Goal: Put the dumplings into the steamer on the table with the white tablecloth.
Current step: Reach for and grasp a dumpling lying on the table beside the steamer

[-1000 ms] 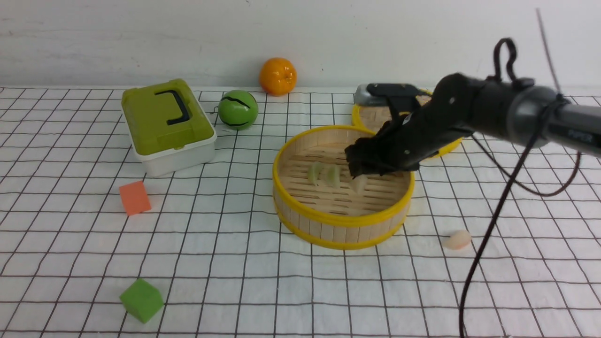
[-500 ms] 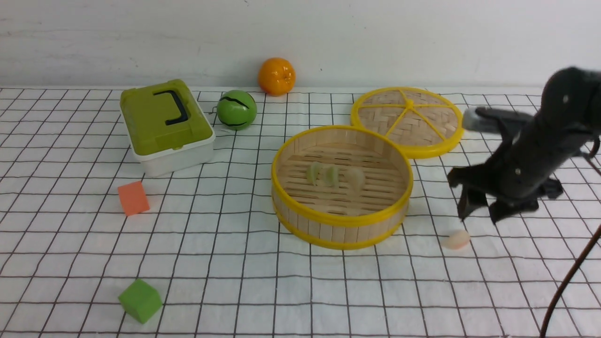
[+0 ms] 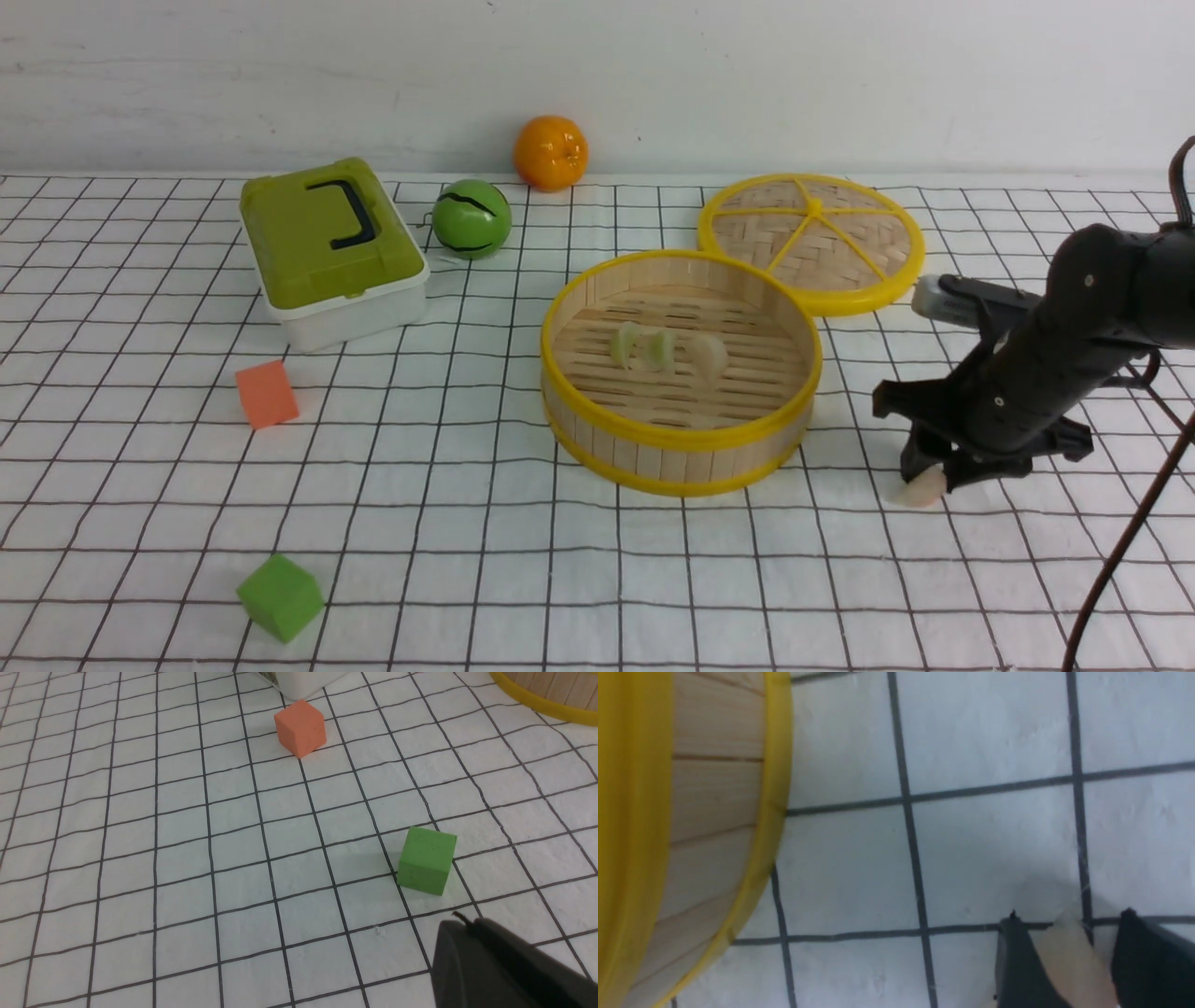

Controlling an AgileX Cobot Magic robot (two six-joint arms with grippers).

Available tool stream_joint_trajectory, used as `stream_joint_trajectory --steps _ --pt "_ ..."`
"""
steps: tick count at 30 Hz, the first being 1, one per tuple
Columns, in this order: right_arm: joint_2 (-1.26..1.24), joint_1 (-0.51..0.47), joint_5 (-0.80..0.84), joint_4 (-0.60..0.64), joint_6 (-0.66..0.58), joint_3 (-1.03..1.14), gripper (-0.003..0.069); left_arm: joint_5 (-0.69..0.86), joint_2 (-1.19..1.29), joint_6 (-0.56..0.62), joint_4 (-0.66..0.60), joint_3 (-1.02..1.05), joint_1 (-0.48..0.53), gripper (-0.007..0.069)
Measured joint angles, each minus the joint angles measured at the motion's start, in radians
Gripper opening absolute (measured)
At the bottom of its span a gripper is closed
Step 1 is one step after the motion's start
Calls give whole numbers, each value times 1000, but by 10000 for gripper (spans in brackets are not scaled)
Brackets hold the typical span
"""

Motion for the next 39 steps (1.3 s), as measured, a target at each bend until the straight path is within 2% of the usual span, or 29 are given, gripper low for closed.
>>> stream_joint_trajectory --steps 6,8,11,12,14,15,23,26,27,30,31,32,35,38,39 --pt "5 0 -5 20 -57 -1 216 0 0 0 0 0 0 3" --pt "5 -1 -4 38 -111 -2 175 1 0 0 0 0 0 3" --pt "5 -1 0 60 -163 -2 150 1 0 0 0 0 0 3" --pt "5 -1 2 67 -195 -2 120 1 0 0 0 0 0 3" --pt "-3 -1 25 78 -244 -1 14 1 0 0 0 0 0 3" --pt "-8 0 39 78 -255 0 -8 1 0 0 0 0 0 3" --pt "-48 0 61 78 -285 0 -21 1 0 0 0 0 0 3" --pt "-49 0 102 78 -266 0 -6 1 0 0 0 0 0 3" --pt "-50 0 133 78 -247 0 20 1 0 0 0 0 0 3" --pt "-50 0 169 78 -204 0 140 1 0 -1 0 0 0 6" --pt "-50 0 170 78 -203 0 149 1 0 -1 0 0 0 6" --pt "-50 0 175 78 -193 0 227 1 0 -1 0 0 0 7" --pt "-50 0 178 78 -177 0 360 1 0 -1 0 0 0 9" --pt "-50 0 188 78 -172 0 432 1 0 -1 0 0 0 12" --pt "-50 0 188 78 -172 0 432 1 0 -1 0 0 0 12"
